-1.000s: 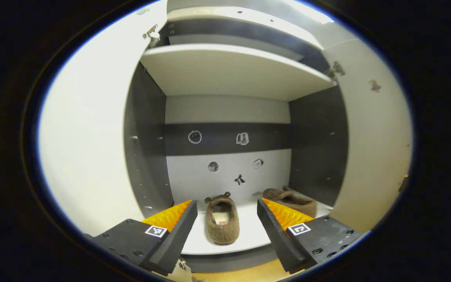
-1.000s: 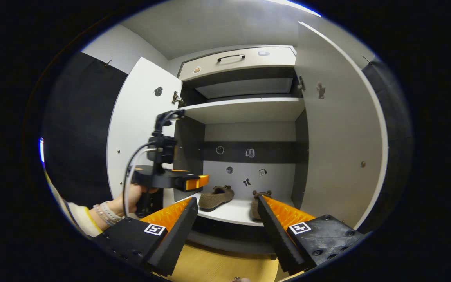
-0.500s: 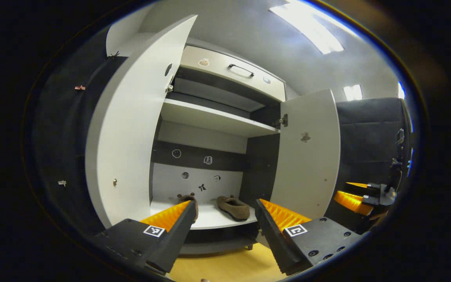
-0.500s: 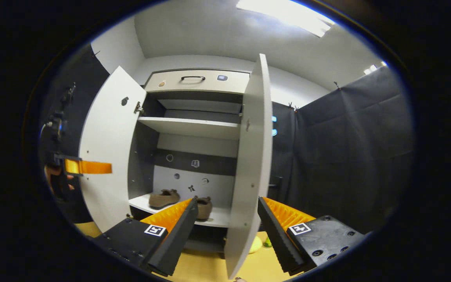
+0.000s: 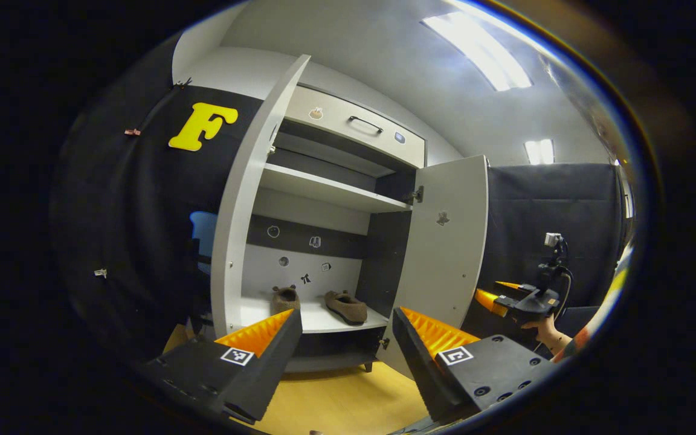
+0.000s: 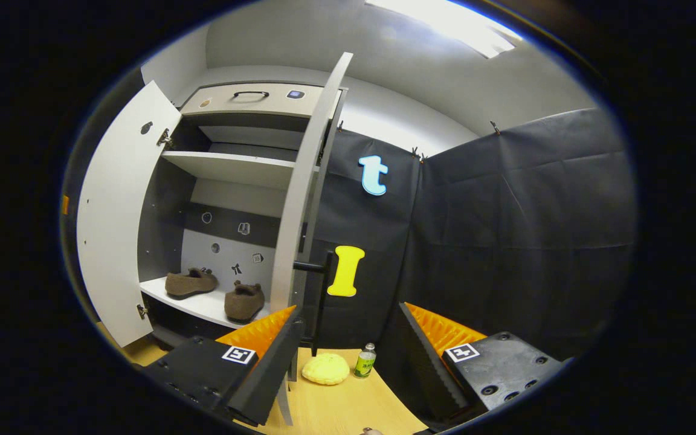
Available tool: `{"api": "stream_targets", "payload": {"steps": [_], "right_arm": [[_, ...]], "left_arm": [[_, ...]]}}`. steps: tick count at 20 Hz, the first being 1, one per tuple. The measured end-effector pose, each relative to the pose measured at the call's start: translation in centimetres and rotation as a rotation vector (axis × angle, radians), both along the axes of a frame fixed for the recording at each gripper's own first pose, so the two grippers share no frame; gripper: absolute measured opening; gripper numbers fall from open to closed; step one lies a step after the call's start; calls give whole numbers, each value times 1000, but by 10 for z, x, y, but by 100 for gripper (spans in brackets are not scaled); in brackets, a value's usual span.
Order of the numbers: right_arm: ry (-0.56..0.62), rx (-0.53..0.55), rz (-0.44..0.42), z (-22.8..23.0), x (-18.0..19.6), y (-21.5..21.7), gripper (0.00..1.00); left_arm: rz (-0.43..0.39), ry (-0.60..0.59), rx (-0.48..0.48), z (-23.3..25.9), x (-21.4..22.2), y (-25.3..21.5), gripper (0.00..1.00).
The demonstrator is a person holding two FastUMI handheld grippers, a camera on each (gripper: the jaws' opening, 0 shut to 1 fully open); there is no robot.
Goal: Grab one shoe with the right hand and put it into the shoe cabinet, grab the other shoe with the left hand and put it into the shoe cabinet; then close the right door with the right hand and the left door with the left hand.
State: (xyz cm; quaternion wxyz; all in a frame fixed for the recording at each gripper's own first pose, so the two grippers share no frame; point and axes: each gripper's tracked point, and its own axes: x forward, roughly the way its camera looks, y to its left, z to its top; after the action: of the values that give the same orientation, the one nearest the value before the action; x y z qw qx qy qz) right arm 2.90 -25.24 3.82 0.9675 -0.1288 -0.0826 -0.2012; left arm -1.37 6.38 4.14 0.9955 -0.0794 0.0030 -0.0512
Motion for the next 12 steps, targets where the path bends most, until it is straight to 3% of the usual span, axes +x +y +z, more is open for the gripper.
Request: {"api": "stream_targets", "payload": {"steps": [6,12], "right_arm": [[12,22,93,-3,20,11,95],[17,114,171,-14,31,45,95]], "left_arm": [[162,-23,50,10,-28,45,94],[210,9,88,9,-41,57,95]]}}
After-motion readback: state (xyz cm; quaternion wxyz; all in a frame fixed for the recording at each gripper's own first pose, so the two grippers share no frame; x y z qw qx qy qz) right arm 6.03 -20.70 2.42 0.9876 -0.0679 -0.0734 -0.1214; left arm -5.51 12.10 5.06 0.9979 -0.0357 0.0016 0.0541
